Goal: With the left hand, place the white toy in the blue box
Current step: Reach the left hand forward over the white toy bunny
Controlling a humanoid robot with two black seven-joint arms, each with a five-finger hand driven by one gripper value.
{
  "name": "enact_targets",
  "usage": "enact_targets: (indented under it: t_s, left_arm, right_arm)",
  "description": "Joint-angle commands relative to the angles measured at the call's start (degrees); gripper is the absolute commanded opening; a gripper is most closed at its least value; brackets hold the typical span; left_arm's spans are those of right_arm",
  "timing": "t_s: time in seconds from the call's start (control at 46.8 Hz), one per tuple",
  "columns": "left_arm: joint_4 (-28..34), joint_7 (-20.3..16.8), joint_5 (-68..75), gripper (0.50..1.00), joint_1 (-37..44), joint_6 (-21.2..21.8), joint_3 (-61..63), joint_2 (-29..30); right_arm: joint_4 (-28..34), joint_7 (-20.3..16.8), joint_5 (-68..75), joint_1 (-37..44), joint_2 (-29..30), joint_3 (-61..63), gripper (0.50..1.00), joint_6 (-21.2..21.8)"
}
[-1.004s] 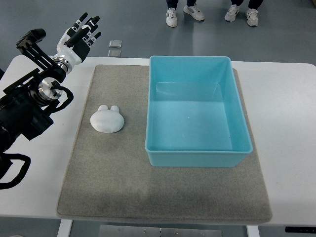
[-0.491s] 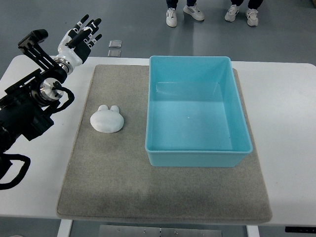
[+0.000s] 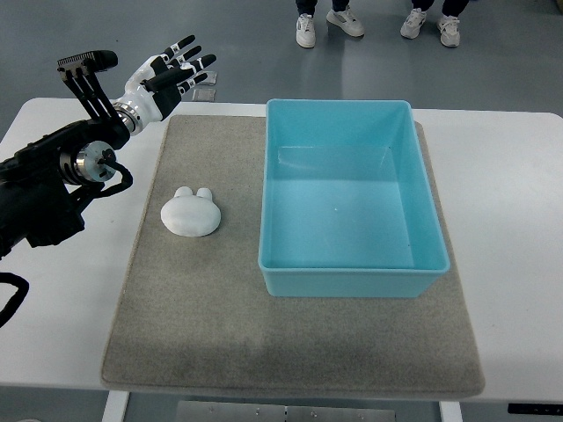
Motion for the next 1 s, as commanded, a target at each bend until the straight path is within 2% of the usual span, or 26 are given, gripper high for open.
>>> enact_targets:
  t_s: [0.0,0.171,0.449,0.662,0.854,0.983]
  left_arm:
    - [-1.6,0.1,4.2,0.964,0.0,0.4,0.1,1.2]
    - [-5.5,0.8,12.8,0.964,-0.2,1.1,0.2,3.9]
    - [-17.3,1.0,17.6,0.964,-2.6,6.0,9.1,11.6]
    - [-18.6,0.9,19.4,0.964,-5.4,8.1,16.6,12.0]
    - [-19.1,0.8,25.3,0.966,-8.7,7.2,20.1,13.8]
    - [-25.3,0.8,26.1,0.971,-14.3,5.2,29.1,18.8]
  right_arm:
    - [0.0,-0.1,0.0,0.1,0.0,0.0,0.936,0.0]
    - [0.0,0.0,0.0,0.1,0.0,0.0,0.936,0.0]
    - [0.0,-0.1,0.0,0.0,0.0,0.0,0.936,0.0]
    - [0.0,0.0,0.0,0.0,0.0,0.0,0.936,0.0]
    - [0.0,0.0,0.0,0.0,0.0,0.0,0.936,0.0]
    - [0.0,0.0,0.0,0.0,0.0,0.0,0.936,0.0]
